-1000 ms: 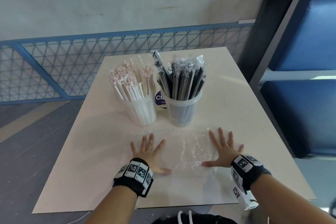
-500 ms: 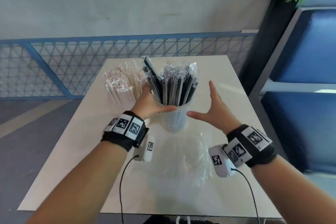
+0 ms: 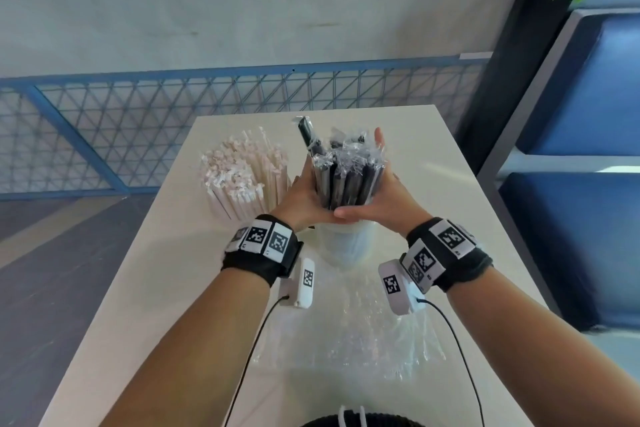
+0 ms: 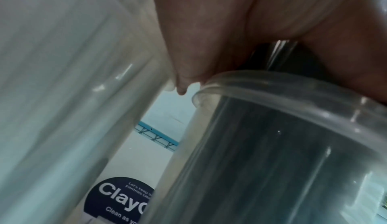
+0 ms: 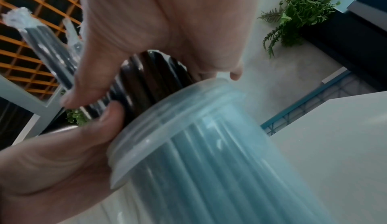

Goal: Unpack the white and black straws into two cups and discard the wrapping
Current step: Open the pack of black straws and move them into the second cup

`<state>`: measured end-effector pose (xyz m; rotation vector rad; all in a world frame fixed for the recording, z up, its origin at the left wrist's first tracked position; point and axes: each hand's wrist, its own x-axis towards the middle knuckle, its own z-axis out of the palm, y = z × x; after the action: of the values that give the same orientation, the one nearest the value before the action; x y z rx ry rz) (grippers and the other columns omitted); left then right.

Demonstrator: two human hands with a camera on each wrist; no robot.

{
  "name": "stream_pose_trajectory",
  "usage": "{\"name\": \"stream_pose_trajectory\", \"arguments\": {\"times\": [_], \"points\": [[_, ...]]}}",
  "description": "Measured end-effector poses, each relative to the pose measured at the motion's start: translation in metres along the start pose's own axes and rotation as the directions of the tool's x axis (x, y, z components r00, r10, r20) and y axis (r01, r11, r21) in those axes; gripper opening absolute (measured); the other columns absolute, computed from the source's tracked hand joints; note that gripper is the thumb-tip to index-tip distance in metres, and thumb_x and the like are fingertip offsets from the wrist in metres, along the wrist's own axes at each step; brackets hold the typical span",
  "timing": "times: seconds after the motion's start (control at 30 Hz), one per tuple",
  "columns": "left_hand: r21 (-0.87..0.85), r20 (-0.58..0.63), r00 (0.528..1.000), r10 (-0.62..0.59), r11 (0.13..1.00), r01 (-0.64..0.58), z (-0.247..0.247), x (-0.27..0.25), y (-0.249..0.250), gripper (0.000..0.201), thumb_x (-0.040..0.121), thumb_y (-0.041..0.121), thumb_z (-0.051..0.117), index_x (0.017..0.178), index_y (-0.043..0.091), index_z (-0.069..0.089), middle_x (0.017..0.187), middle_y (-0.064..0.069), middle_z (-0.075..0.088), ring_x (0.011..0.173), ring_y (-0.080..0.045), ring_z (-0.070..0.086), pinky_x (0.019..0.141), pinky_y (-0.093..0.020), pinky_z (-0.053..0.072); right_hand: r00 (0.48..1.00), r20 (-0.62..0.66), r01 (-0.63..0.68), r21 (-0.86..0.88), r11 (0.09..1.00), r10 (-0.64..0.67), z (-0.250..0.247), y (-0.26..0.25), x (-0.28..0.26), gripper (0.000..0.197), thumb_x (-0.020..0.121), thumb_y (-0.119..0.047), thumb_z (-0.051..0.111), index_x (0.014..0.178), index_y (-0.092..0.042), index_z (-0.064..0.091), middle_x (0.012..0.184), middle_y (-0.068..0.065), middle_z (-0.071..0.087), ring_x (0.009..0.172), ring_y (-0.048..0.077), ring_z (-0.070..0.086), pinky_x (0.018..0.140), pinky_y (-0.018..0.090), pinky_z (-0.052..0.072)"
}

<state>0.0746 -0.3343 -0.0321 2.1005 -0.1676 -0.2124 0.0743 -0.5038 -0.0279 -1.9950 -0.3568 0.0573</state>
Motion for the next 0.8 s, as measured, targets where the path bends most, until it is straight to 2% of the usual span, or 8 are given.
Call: {"name": "stream_pose_trajectory", "arguments": {"times": [0.1,0.27,0.4,0.47,0.53,0.6,0.67,0.8], "points": [[-0.058,-0.06,0.998,0.03,0.998,-0.033,0.004,0.003,0.0,0.105,0.033,0.046,0.087,0.127,0.017,0.049,0.114,0.005,0.065,0.107,-0.009,0.061,0.094,-0.037,0.052,0.997,-0.063,0.043,0.115,0.992,-0.036,0.006,-0.003,0.002,0.124,0.056,-0.024,0.088,0.138,-0.049,-0.002,0.133,-0.011,0.049,0.12,-0.003,0.048,0.106,0.021,0.037],[-0.113,-0.18,0.978,0.104,0.986,-0.125,0.002,0.011,0.018,0.101,0.032,0.042,0.087,0.121,0.018,0.045,0.122,-0.01,0.055,0.113,-0.018,0.056,0.095,-0.038,0.05,0.979,-0.186,0.113,0.184,0.976,-0.078,0.003,-0.017,0.007,0.092,0.061,-0.01,0.085,0.135,-0.019,0.032,0.112,-0.02,0.055,0.098,-0.021,0.052,0.084,0.0,0.041],[-0.129,-0.235,0.958,0.167,0.971,-0.201,-0.005,0.016,0.03,0.096,0.034,0.043,0.087,0.117,0.018,0.048,0.113,-0.01,0.06,0.107,-0.019,0.06,0.09,-0.043,0.053,0.964,-0.239,0.172,0.213,0.962,-0.12,-0.008,-0.033,0.014,0.096,0.06,-0.009,0.085,0.138,-0.012,0.029,0.121,-0.008,0.056,0.108,-0.01,0.054,0.093,0.011,0.045],[-0.164,-0.244,0.952,0.185,0.96,-0.228,-0.011,0.013,0.038,0.098,0.037,0.039,0.086,0.123,0.016,0.045,0.118,-0.009,0.059,0.108,-0.017,0.06,0.091,-0.038,0.053,0.957,-0.236,0.224,0.243,0.944,-0.166,-0.012,-0.039,0.015,0.102,0.059,-0.016,0.086,0.141,-0.019,0.026,0.133,0.006,0.05,0.119,0.006,0.053,0.102,0.029,0.045],[-0.187,-0.265,0.943,0.2,0.949,-0.254,-0.017,0.009,0.045,0.107,0.043,0.026,0.091,0.134,0.02,0.033,0.131,-0.009,0.051,0.116,-0.015,0.056,0.093,-0.028,0.052,0.951,-0.232,0.26,0.236,0.936,-0.205,-0.014,-0.042,0.014,0.101,0.06,-0.023,0.084,0.142,-0.023,0.024,0.129,0.011,0.051,0.117,0.015,0.055,0.101,0.038,0.046],[-0.149,-0.311,0.908,0.28,0.929,-0.337,-0.022,0.001,0.05,0.118,0.053,0.016,0.089,0.144,0.022,0.015,0.143,-0.009,0.038,0.128,-0.013,0.045,0.099,-0.018,0.044,0.937,-0.255,0.282,0.144,0.949,-0.239,-0.012,-0.042,0.011,0.093,0.065,-0.032,0.079,0.14,-0.025,0.026,0.123,0.007,0.053,0.116,0.012,0.054,0.101,0.034,0.045],[-0.039,-0.324,0.85,0.416,0.892,-0.451,-0.026,-0.005,0.054,0.118,0.062,0.018,0.085,0.147,0.02,0.003,0.149,-0.011,0.029,0.138,-0.015,0.033,0.111,-0.026,0.034,0.919,-0.276,0.305,0.049,0.951,-0.28,-0.01,-0.04,0.008,0.079,0.072,-0.038,0.071,0.138,-0.027,0.028,0.124,0.0,0.052,0.119,0.006,0.05,0.101,0.025,0.043],[0.312,-0.192,0.775,0.603,0.786,-0.534,-0.027,-0.012,0.056,0.088,0.08,0.017,0.068,0.147,0.019,0.011,0.154,-0.009,0.022,0.139,-0.005,0.021,0.109,-0.006,0.019,0.865,-0.324,0.366,-0.113,0.924,-0.383,-0.006,-0.035,0.007,0.05,0.09,-0.021,0.056,0.137,-0.02,0.038,0.13,0.0,0.049,0.122,-0.004,0.043,0.103,0.011,0.033]]}}
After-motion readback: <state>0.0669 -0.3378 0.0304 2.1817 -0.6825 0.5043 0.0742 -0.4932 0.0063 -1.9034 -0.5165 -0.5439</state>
